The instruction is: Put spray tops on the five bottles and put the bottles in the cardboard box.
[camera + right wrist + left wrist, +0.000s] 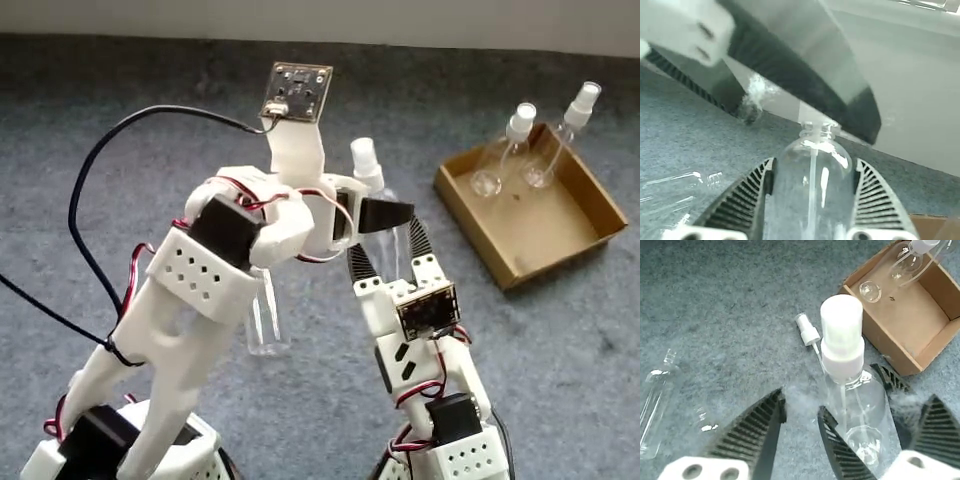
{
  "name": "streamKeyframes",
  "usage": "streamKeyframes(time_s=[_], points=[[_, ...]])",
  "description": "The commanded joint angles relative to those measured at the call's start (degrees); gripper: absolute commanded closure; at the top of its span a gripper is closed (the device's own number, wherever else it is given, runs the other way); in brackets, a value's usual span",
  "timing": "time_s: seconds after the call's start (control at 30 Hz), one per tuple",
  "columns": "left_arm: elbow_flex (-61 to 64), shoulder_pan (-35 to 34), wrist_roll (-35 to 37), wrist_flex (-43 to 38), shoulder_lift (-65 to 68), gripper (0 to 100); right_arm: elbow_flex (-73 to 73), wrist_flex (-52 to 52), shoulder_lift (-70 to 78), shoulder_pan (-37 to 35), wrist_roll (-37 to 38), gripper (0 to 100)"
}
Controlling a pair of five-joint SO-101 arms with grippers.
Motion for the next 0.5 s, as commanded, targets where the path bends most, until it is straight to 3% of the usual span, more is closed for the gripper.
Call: streamKeyframes(time_s=[0.0, 0.33, 0.47], points=[[-7.16, -0.66, 0.35, 5.27, -1.01, 61, 7.16, 0.04, -1.01, 0.75, 0.09, 87.2], [-17.36, -9.54, 0.26, 19.60, -1.01, 62, 7.16, 0.04, -0.84, 0.84, 0.09, 87.2], [-18.59, -10.42, 0.35, 24.53, -1.01, 72, 7.08, 0.04, -1.27, 0.84, 0.18, 87.2]])
